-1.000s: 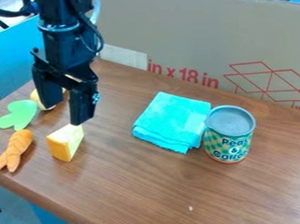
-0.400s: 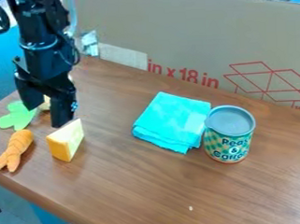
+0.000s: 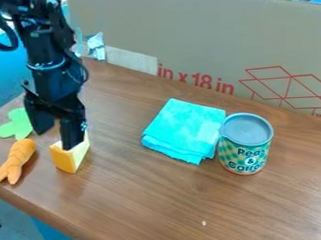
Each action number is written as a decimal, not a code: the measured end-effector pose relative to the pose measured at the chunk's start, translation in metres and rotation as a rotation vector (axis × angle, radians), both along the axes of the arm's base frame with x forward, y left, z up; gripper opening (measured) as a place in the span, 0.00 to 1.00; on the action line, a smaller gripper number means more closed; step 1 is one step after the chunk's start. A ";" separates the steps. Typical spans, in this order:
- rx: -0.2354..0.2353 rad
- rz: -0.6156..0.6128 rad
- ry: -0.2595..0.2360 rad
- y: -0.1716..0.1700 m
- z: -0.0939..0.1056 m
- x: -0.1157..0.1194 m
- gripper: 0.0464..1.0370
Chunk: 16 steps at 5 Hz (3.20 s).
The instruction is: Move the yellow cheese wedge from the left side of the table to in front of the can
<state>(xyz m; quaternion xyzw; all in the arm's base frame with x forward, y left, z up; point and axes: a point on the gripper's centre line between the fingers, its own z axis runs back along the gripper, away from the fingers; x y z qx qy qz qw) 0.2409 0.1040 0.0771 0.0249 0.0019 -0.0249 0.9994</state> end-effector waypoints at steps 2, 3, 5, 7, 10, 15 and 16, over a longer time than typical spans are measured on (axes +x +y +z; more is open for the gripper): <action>-0.018 0.001 -0.012 -0.001 -0.008 0.010 0.96; 0.018 0.012 0.017 0.002 -0.014 0.014 0.96; 0.023 0.051 0.048 0.006 -0.026 0.015 0.90; 0.001 0.057 0.046 0.001 -0.025 0.013 0.59; 0.069 -0.049 -0.065 -0.071 0.048 0.001 0.59; 0.104 -0.547 0.031 -0.305 0.012 -0.016 0.59; 0.104 -0.556 0.085 -0.315 -0.007 -0.017 0.59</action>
